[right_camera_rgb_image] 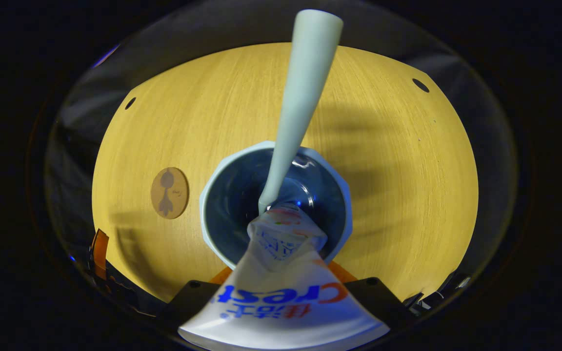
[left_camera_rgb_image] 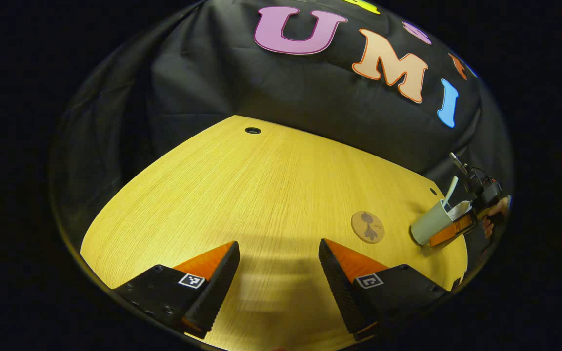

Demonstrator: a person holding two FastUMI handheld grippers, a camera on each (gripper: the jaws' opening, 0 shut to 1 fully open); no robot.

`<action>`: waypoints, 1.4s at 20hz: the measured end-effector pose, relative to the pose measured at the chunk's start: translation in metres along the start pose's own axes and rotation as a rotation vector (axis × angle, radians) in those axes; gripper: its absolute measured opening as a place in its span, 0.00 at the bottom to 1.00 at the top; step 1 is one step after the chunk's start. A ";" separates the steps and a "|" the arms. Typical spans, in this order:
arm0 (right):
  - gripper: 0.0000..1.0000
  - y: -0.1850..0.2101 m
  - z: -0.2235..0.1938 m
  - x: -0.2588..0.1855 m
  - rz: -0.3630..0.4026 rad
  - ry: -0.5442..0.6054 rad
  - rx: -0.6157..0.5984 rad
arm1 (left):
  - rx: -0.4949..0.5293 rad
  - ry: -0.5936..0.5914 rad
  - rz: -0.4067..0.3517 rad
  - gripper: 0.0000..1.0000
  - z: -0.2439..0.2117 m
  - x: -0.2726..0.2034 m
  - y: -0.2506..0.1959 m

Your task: Put the toothbrush and toothpaste on the desktop into the cup, then pick up the cup and place it on the coaster on the desktop.

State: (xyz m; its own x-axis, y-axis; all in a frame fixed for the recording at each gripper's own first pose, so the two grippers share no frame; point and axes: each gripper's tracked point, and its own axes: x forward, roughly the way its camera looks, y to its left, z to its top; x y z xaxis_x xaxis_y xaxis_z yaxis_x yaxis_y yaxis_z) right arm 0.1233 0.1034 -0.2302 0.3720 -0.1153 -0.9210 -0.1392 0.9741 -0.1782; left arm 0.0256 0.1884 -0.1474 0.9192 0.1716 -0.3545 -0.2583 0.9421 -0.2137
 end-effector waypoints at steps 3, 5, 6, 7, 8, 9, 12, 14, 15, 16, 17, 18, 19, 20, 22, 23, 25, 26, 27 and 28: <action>0.60 0.037 0.004 -0.004 0.033 -0.011 -0.079 | -0.004 0.014 -0.015 0.95 -0.004 0.003 -0.003; 0.60 0.061 0.008 -0.005 0.049 -0.012 -0.130 | -0.005 0.013 -0.015 0.95 -0.003 0.002 -0.002; 0.60 0.074 0.010 -0.006 0.058 -0.009 -0.161 | -0.005 0.015 -0.016 0.95 -0.004 0.002 -0.002; 0.60 0.083 0.014 -0.008 0.064 -0.011 -0.191 | -0.006 0.023 -0.016 0.95 -0.006 0.002 -0.001; 0.60 0.098 0.015 -0.009 0.064 -0.018 -0.223 | -0.010 0.031 -0.016 0.96 -0.006 0.002 0.000; 0.61 0.110 0.019 -0.010 0.063 -0.028 -0.251 | -0.022 0.032 -0.012 0.95 -0.006 0.004 0.001; 0.61 0.129 0.019 -0.005 0.064 -0.019 -0.288 | -0.060 0.042 -0.015 0.95 -0.007 0.006 0.002; 0.61 0.136 0.015 0.001 0.056 -0.011 -0.304 | -0.069 0.042 -0.014 0.96 -0.007 0.006 0.006; 0.61 0.136 0.015 0.002 0.049 -0.006 -0.307 | -0.074 0.040 -0.013 0.96 -0.005 0.004 0.005; 0.62 0.136 0.015 0.004 0.044 -0.005 -0.308 | -0.075 0.044 -0.009 0.95 -0.006 0.004 0.006; 0.62 0.138 0.017 0.006 0.040 -0.007 -0.311 | -0.073 0.048 -0.009 0.96 -0.007 0.003 0.008; 0.62 0.140 0.021 0.007 0.035 -0.012 -0.309 | -0.072 0.057 -0.010 0.95 -0.010 0.001 0.009; 0.62 0.140 0.023 0.007 0.035 -0.012 -0.304 | -0.073 0.060 -0.009 0.95 -0.011 -0.002 0.010; 0.62 0.141 0.024 0.009 0.036 -0.009 -0.297 | -0.074 0.060 -0.008 0.96 -0.012 -0.006 0.011; 0.62 0.141 0.023 0.010 0.031 0.002 -0.309 | -0.066 0.068 -0.001 0.95 -0.007 -0.009 0.009; 0.63 0.143 0.022 0.012 0.033 0.002 -0.307 | -0.064 0.071 -0.003 0.95 -0.008 -0.007 0.007; 0.63 0.143 0.022 0.012 0.036 0.008 -0.306 | -0.062 0.074 -0.002 0.95 -0.008 -0.007 0.008; 0.63 0.146 0.018 0.010 0.048 0.010 -0.325 | -0.065 0.074 -0.015 0.96 -0.008 -0.009 0.005; 0.63 0.151 0.016 0.005 0.069 0.012 -0.333 | -0.064 0.078 -0.021 0.95 -0.009 -0.009 0.005; 0.63 0.159 0.015 0.001 0.096 0.001 -0.346 | -0.058 0.081 -0.030 0.95 -0.008 -0.010 0.003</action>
State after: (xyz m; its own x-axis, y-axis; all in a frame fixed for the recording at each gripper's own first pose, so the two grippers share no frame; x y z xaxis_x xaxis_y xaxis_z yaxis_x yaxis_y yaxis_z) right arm 0.1154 0.2609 -0.2544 0.3413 -0.0271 -0.9395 -0.4763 0.8568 -0.1977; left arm 0.0133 0.1873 -0.1518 0.9002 0.1177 -0.4192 -0.2501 0.9279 -0.2765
